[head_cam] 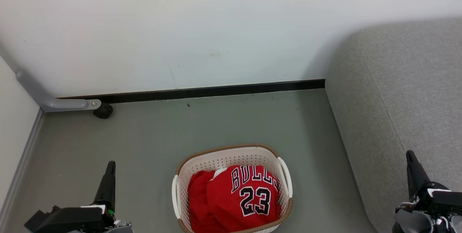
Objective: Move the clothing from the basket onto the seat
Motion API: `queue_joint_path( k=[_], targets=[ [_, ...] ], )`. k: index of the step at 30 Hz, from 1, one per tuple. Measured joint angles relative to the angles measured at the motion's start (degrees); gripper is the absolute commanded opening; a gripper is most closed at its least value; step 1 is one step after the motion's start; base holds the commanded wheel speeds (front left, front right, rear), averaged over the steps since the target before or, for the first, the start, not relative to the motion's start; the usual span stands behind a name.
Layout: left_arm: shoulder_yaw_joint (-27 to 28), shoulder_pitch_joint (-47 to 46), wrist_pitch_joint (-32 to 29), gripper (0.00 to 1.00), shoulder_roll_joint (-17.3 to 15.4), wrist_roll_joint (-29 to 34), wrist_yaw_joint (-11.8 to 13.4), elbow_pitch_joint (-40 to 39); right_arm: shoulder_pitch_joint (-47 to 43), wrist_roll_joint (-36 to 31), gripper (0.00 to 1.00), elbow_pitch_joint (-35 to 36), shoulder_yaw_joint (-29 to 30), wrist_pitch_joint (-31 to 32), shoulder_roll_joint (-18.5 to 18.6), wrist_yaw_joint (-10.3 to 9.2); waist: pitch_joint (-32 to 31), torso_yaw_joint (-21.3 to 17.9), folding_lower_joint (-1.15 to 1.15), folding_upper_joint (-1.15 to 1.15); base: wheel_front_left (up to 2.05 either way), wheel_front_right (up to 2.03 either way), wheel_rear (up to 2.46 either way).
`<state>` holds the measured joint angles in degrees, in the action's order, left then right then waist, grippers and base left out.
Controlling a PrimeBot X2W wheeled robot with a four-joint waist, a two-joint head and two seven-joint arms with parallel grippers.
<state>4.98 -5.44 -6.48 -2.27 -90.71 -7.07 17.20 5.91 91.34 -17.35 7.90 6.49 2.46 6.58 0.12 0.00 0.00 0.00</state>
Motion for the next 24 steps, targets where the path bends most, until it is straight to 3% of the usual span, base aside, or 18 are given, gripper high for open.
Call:
queue_joint_path(
  k=[24],
  targets=[
    [0.00,0.00,0.00,0.00,0.00,0.00,0.00,0.00,0.00,0.00,0.00,0.01,0.00,0.00,0.00,0.00,0.00,0.00,0.00,0.00,0.00,0.00,0.00]
  ],
)
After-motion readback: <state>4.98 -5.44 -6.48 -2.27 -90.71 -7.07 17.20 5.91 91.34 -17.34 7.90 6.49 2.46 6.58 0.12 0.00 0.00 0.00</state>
